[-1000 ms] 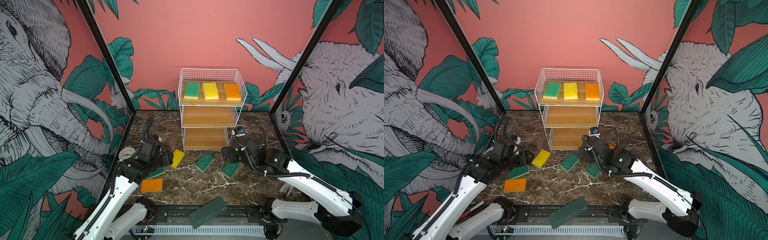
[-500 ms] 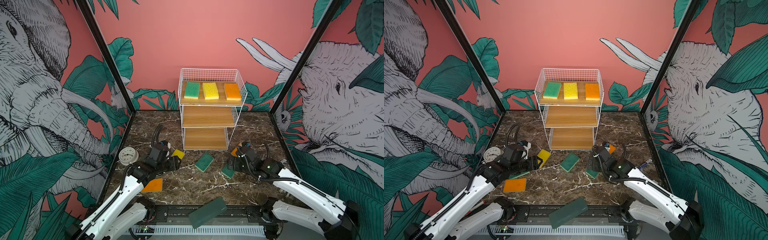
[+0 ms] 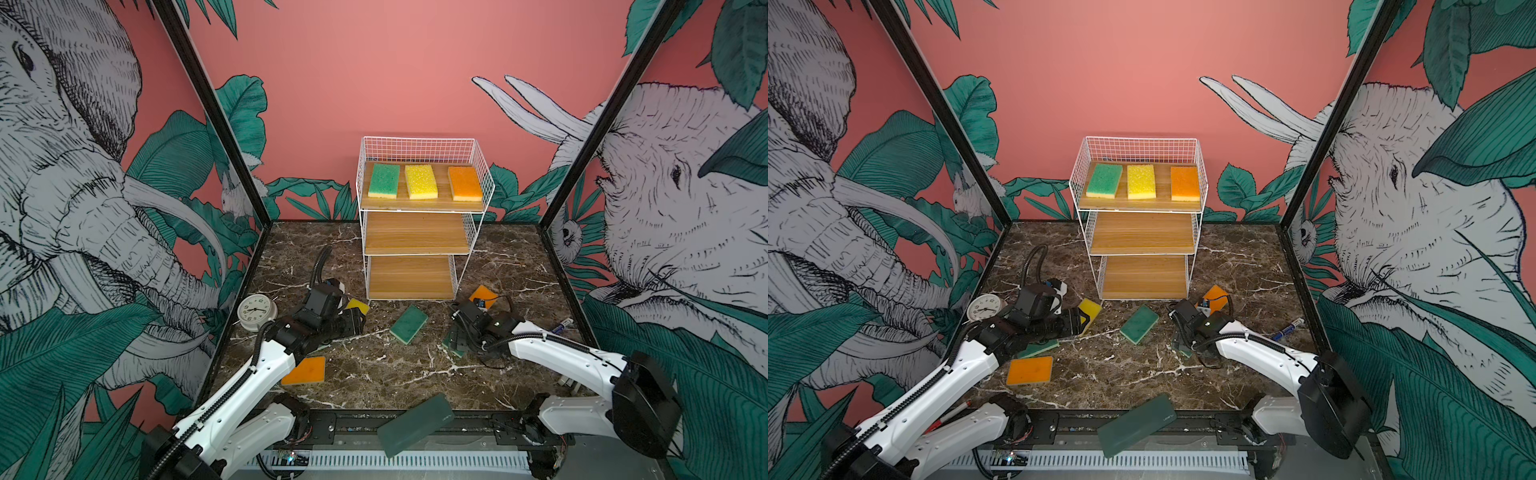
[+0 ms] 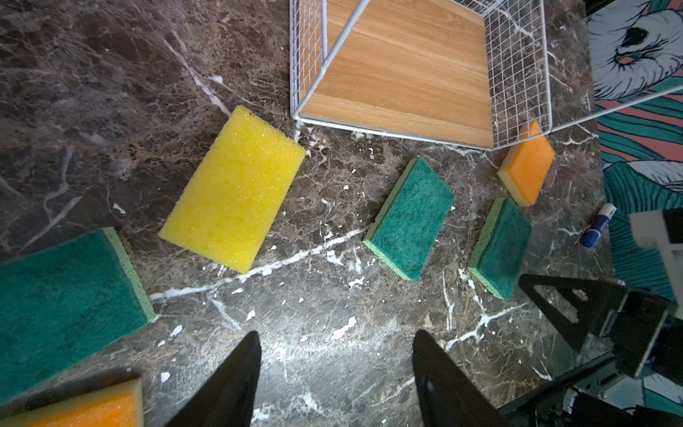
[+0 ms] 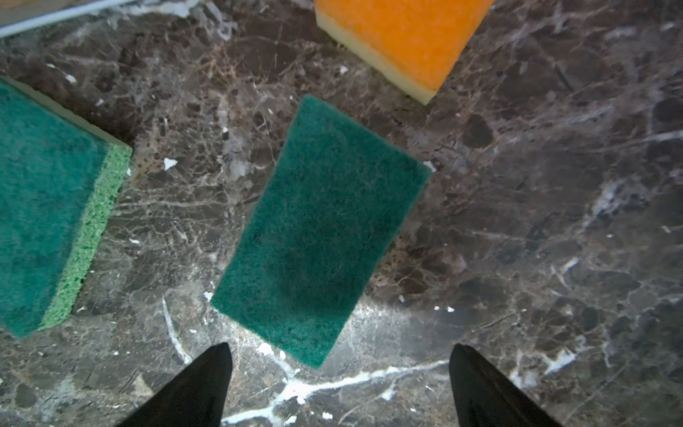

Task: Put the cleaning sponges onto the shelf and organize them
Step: 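Lower the right gripper onto the green scouring pad near the shelf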

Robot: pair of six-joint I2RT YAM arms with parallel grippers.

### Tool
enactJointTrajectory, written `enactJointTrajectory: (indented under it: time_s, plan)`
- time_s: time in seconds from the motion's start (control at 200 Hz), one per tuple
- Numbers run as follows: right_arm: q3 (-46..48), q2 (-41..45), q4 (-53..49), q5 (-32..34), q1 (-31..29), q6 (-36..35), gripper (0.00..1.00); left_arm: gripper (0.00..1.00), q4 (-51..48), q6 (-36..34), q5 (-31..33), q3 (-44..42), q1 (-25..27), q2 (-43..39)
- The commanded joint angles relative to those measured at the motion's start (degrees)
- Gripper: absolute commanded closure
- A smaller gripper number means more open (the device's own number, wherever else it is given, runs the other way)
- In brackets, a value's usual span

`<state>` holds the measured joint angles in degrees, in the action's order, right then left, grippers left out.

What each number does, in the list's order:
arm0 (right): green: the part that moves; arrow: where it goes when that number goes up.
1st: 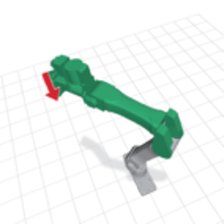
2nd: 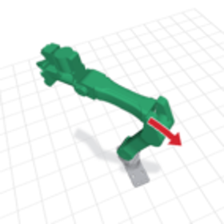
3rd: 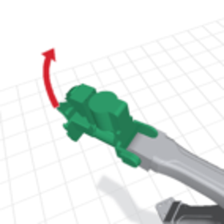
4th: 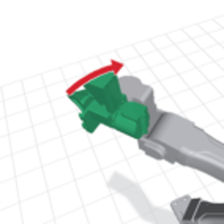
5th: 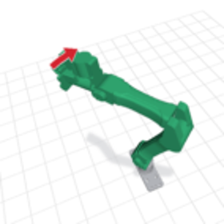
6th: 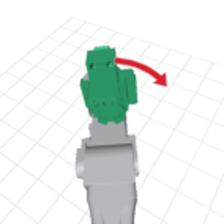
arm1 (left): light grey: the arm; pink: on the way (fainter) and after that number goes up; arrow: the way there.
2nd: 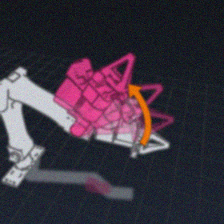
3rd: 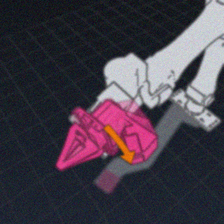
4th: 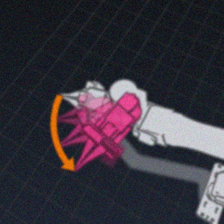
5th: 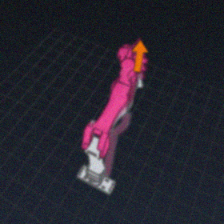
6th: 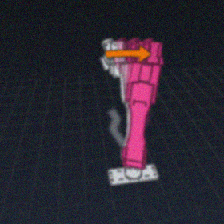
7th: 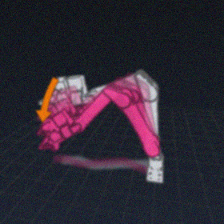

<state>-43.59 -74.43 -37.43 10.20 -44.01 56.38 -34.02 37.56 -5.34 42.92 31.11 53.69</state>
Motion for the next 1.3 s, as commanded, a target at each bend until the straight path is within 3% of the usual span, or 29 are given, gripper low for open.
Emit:
enactJointTrajectory:
  time_s: [0.0,0.155,0.64,0.925,1.15,1.295]
  plan:
    - [0.02,-1.65,5.65,-2.74,0.23,2.72,0.06,0.33,0.39,1.28,0.24,1.36,0.32,0.34]
    - [-2.19,-8.03,8.41,-5.76,0.11,3.99,0.05,0.33,-0.81,1.29,0.57,2.78,0.35,-0.5]
    - [-5.36,-15.94,0.67,-3.86,-0.31,10.65,0.04,0.33,-4.95,-1.37,4.1,3.7,0.36,-4.08]
    - [-3.94,-10.68,-5.2,-0.3,-0.2,11.59,0.13,0.33,-5.58,-3.15,3.77,4.99,0.29,-4.43]
    - [1.1,-5.02,0.04,0.35,0.48,-0.14,0.2,0.33,-6.75,-3.83,4.27,5.5,0.3,-5.15]
    - [5.5,-0.67,0.3,1.19,0.15,-5.65,0.15,0.33,-8.24,-3.55,4.5,6.97,0.37,-5.59]
